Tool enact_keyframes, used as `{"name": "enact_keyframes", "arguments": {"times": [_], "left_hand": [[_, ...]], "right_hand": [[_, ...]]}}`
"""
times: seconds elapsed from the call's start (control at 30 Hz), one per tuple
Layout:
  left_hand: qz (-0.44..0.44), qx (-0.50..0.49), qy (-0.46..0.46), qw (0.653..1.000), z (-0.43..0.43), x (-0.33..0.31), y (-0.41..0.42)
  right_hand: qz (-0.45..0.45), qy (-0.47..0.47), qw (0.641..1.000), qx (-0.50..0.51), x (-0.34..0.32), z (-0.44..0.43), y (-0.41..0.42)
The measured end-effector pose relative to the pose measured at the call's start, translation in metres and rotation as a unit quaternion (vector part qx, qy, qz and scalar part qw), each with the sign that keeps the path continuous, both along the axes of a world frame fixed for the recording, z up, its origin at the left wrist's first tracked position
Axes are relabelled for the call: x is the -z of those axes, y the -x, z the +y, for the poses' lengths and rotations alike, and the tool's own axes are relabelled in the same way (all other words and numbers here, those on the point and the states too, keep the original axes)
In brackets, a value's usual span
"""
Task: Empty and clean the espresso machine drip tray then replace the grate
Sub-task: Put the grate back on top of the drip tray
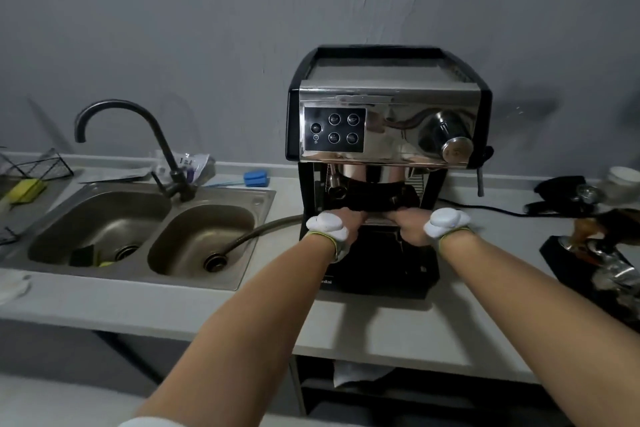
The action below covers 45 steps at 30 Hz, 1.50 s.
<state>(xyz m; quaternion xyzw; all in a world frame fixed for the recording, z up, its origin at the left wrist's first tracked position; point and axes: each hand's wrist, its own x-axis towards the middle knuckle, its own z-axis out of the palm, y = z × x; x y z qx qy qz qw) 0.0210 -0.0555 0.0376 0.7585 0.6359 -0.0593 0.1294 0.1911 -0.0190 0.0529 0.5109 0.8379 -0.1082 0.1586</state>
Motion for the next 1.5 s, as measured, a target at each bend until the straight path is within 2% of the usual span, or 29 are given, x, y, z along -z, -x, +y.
{"name": "enact_keyframes", "arguments": {"times": [0.13, 0.23, 0.53, 0.83, 0.97, 1.07, 1.23, 1.5], "left_hand": [[0.024, 0.001, -0.072, 0.997, -0.007, 0.035, 0.000], [0.040, -0.001, -0.085, 0.996, 0.001, 0.062, 0.008], [0.037, -0.042, -0.110, 0.992, -0.007, 0.110, 0.011], [-0.011, -0.038, -0.087, 0.995, -0.010, 0.111, 0.016], [-0.027, -0.038, -0.046, 0.998, -0.009, 0.114, 0.020], [-0.031, -0.055, 0.010, 0.998, -0.009, 0.120, 0.020], [0.009, -0.023, -0.025, 0.999, -0.020, 0.134, 0.027], [0.070, 0.031, -0.018, 0.997, -0.020, 0.131, 0.029]], "right_hand": [[-0.034, -0.053, 0.998, -0.004, 0.034, 0.000, -0.004], [-0.029, -0.087, 0.996, 0.004, 0.062, 0.002, 0.003], [0.014, -0.107, 0.994, 0.025, 0.113, -0.010, 0.006], [0.030, -0.089, 0.996, -0.001, 0.115, -0.009, -0.003], [0.018, -0.025, 1.000, -0.003, 0.110, -0.010, -0.009], [0.010, -0.013, 1.000, 0.001, 0.110, -0.015, -0.008], [0.028, -0.057, 0.998, -0.005, 0.126, -0.030, -0.010], [0.021, -0.079, 0.996, -0.035, 0.130, -0.024, -0.011]]}}
